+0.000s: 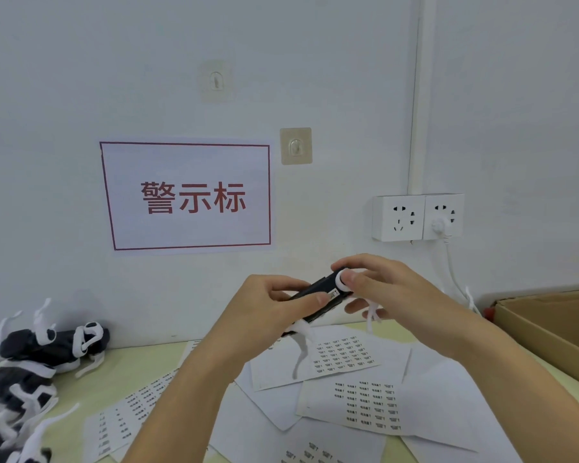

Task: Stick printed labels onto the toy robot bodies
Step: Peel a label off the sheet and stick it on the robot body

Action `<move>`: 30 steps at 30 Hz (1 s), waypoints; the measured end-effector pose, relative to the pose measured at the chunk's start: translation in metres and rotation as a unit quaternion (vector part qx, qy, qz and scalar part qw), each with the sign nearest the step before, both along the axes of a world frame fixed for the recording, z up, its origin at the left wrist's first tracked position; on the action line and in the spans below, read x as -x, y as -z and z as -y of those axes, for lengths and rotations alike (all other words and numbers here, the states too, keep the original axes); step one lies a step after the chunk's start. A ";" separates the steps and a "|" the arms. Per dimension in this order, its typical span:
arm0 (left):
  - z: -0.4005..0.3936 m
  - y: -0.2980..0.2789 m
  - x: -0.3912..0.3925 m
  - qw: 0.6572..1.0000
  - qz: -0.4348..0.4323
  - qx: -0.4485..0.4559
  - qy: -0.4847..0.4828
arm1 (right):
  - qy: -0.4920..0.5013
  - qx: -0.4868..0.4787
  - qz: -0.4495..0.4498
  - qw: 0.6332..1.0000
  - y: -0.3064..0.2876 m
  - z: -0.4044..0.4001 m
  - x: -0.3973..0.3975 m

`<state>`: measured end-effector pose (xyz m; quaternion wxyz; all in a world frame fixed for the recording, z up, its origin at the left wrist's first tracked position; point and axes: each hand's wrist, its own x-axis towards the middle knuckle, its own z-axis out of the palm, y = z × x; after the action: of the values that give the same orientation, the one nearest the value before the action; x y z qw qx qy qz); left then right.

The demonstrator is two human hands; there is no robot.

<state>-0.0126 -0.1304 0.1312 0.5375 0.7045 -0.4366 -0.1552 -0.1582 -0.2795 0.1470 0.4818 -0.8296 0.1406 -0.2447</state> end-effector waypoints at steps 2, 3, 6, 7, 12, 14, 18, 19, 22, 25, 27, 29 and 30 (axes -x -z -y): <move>0.002 0.000 0.000 0.999 -0.015 0.030 -0.018 | 0.007 -0.050 0.016 0.999 -0.002 0.001 0.001; 0.003 0.000 0.000 0.998 -0.034 0.050 -0.028 | 0.013 -0.072 0.024 0.997 -0.003 0.002 0.001; 0.003 -0.001 -0.001 0.991 -0.100 0.085 -0.028 | 0.022 -0.130 0.048 0.990 -0.004 0.006 0.002; 0.003 -0.001 0.000 0.989 -0.118 0.087 -0.022 | 0.021 -0.144 0.055 0.988 -0.005 0.007 0.002; 0.008 0.000 -0.001 0.970 -0.185 0.152 -0.047 | -0.029 -0.180 0.015 0.983 -0.002 0.011 0.003; 0.007 0.001 -0.001 0.968 -0.174 0.173 -0.061 | -0.063 -0.160 -0.024 0.985 -0.002 0.013 0.008; 0.002 -0.001 0.001 0.981 -0.122 0.148 -0.038 | -0.118 -0.040 -0.129 0.984 -0.006 0.017 0.024; 0.003 -0.001 0.004 0.982 -0.116 0.149 -0.020 | -0.124 -0.007 -0.147 0.981 -0.008 0.015 0.028; 0.010 0.001 0.011 0.980 -0.098 0.174 0.013 | -0.108 0.040 -0.144 0.983 -0.016 0.009 0.035; 0.018 0.005 0.023 0.977 -0.090 0.191 0.034 | -0.083 0.053 -0.123 0.987 -0.020 0.009 0.040; 0.024 0.006 0.027 0.976 -0.095 0.195 0.010 | -0.065 0.050 -0.120 0.989 -0.021 0.012 0.046; 0.031 0.012 0.024 0.975 -0.124 0.179 -0.039 | -0.058 0.049 -0.122 0.990 -0.023 0.018 0.053; 0.035 0.018 0.021 0.974 -0.157 0.155 -0.042 | -0.054 0.052 -0.124 0.989 -0.024 0.022 0.058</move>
<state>-0.0338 -0.1657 0.1130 0.7082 0.5969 -0.3359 -0.1712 -0.2159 -0.3013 0.1707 0.4290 -0.8840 0.1413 -0.1202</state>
